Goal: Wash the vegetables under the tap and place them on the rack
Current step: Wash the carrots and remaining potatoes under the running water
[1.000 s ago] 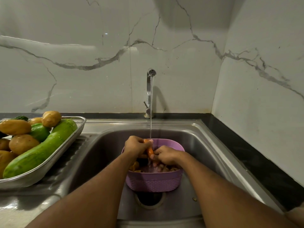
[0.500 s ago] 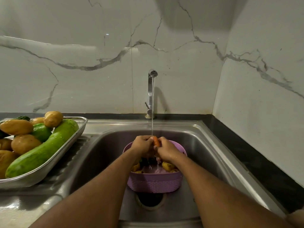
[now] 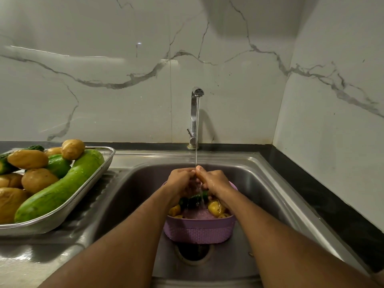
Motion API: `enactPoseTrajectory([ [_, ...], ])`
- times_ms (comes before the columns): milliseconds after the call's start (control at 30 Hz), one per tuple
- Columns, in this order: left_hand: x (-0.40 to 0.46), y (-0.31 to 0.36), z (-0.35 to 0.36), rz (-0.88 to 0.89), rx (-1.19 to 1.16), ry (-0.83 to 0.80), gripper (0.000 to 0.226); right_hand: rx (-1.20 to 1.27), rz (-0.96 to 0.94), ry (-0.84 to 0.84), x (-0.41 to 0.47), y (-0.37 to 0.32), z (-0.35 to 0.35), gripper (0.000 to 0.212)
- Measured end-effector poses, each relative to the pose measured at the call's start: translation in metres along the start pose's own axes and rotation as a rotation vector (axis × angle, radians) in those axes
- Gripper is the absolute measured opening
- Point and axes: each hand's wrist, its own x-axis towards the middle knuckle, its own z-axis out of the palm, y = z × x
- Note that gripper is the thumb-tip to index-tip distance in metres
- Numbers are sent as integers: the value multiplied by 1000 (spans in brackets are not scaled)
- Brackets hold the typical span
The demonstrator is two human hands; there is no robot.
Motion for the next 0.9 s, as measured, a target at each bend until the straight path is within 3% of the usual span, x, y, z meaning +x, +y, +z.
enactPoseTrajectory([
  [267,-6,5,1,-18,-105,29,36,196,31,-191,-8,-9,13,30],
  [400,-8,7,0,-11,-126,19,35,100,-27,-142,-6,-8,13,30],
  [633,-6,4,3,-17,-92,-55,23,6,-18,119,2,-5,8,40],
  [900,-8,7,3,-13,-104,-7,32,58,-12,11,-5,-14,14,42],
])
